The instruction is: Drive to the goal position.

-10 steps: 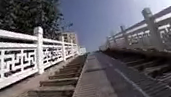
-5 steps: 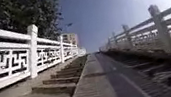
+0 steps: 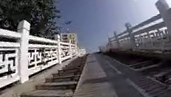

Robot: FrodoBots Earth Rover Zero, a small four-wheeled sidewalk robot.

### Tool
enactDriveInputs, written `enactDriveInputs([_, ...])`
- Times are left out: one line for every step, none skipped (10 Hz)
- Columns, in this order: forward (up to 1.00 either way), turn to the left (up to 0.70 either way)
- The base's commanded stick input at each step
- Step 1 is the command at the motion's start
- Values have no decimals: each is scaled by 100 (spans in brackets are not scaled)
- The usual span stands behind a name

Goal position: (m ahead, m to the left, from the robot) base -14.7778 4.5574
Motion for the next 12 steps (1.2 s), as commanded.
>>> enactDriveInputs([70,1])
enactDriveInputs([70,1])
enactDriveInputs([70,0])
enactDriveInputs([70,0])
enactDriveInputs([70,0])
enactDriveInputs([70,0])
enactDriveInputs([70,0])
enactDriveInputs([70,0])
enactDriveInputs([70,0])
enactDriveInputs([70,0])
enactDriveInputs([70,0])
enactDriveInputs([70,0])
